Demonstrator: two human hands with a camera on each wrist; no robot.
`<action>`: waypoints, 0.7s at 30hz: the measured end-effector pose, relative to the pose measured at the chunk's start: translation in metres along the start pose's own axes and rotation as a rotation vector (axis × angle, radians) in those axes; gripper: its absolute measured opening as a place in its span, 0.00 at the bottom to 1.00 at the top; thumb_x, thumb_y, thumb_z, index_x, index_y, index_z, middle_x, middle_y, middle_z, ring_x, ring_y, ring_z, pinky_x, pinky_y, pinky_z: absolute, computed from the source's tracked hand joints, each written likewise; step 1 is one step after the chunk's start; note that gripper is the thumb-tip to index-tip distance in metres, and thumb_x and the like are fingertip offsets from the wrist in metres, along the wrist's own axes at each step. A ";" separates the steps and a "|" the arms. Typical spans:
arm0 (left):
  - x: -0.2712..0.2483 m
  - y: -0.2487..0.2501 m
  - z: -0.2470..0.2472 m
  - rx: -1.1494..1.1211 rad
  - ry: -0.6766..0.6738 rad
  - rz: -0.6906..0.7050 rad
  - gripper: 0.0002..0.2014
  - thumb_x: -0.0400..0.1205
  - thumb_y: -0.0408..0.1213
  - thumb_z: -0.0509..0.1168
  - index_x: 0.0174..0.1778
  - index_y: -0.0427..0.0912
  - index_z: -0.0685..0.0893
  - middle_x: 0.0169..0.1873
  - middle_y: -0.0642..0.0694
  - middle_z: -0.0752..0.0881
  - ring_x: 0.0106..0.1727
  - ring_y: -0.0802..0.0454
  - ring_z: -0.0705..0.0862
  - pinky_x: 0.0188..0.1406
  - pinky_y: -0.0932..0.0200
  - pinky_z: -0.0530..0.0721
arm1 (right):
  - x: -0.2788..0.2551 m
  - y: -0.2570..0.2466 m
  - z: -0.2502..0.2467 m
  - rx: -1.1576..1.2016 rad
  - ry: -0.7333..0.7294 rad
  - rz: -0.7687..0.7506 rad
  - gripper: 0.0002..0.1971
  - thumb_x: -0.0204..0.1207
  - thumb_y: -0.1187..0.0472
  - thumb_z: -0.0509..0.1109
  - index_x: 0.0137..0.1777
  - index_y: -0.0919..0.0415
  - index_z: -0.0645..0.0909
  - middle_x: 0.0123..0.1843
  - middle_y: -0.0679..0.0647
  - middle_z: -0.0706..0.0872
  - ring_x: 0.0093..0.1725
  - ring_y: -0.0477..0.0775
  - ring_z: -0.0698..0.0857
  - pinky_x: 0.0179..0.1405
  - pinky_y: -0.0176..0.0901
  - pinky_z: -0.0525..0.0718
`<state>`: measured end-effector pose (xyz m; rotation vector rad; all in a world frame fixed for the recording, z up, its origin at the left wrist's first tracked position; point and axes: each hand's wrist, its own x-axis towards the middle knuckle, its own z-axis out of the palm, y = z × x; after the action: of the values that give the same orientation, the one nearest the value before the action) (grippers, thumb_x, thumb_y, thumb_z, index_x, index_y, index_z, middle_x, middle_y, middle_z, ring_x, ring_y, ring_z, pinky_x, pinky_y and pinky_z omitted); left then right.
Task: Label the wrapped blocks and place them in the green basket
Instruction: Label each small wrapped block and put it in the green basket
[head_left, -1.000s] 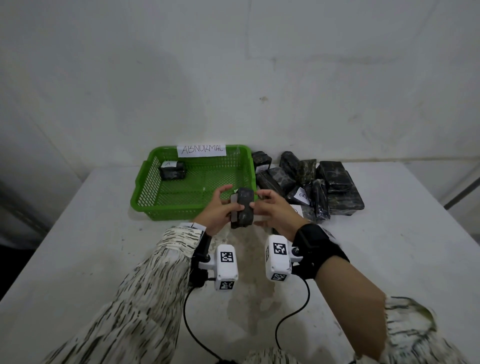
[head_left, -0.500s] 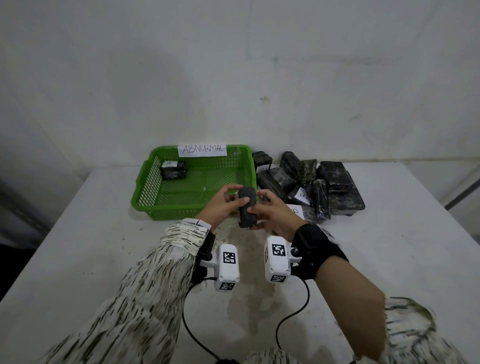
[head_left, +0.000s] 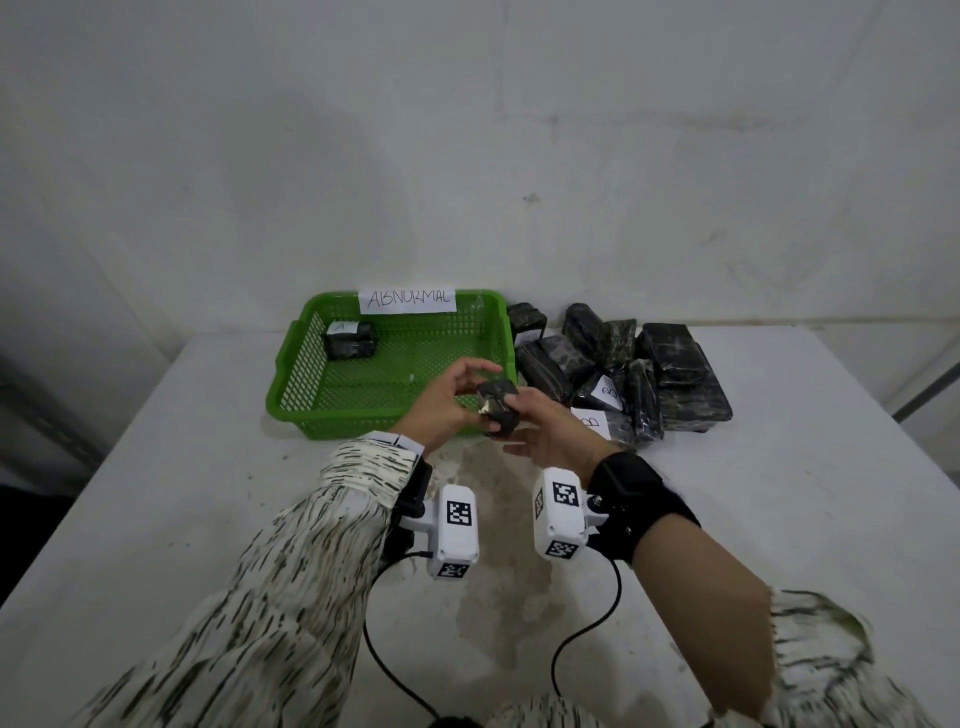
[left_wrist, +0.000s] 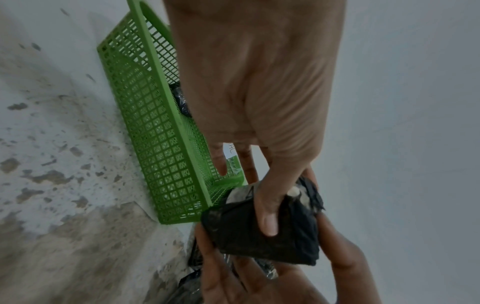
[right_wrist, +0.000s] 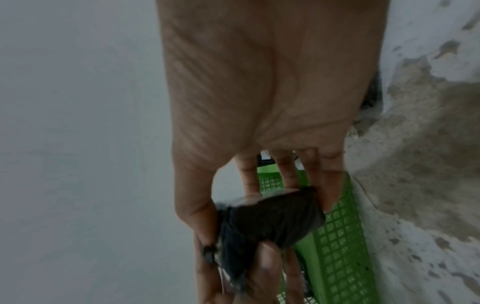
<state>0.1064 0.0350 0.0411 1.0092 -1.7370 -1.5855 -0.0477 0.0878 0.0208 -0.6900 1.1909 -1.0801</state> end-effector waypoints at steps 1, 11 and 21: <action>-0.001 0.000 0.001 0.012 -0.019 0.006 0.30 0.64 0.15 0.73 0.53 0.53 0.78 0.50 0.51 0.86 0.61 0.53 0.80 0.63 0.51 0.78 | 0.000 0.001 0.001 -0.011 0.030 -0.037 0.01 0.80 0.61 0.66 0.49 0.55 0.77 0.46 0.53 0.83 0.40 0.53 0.83 0.39 0.40 0.79; 0.002 0.005 0.011 -0.226 -0.052 -0.225 0.13 0.82 0.26 0.56 0.57 0.46 0.75 0.53 0.43 0.79 0.50 0.44 0.80 0.54 0.48 0.78 | -0.003 -0.002 0.003 -0.058 0.146 -0.159 0.04 0.80 0.66 0.65 0.45 0.58 0.76 0.41 0.54 0.82 0.38 0.51 0.83 0.38 0.41 0.82; 0.003 -0.001 0.012 -0.288 0.011 -0.244 0.07 0.84 0.28 0.57 0.49 0.44 0.77 0.46 0.42 0.81 0.47 0.47 0.81 0.57 0.46 0.79 | -0.005 -0.003 0.007 -0.124 0.054 -0.139 0.03 0.80 0.62 0.68 0.51 0.55 0.77 0.46 0.53 0.83 0.44 0.52 0.84 0.37 0.42 0.81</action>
<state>0.0948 0.0388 0.0388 1.1113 -1.3663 -1.9122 -0.0424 0.0906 0.0275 -0.8545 1.2795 -1.1539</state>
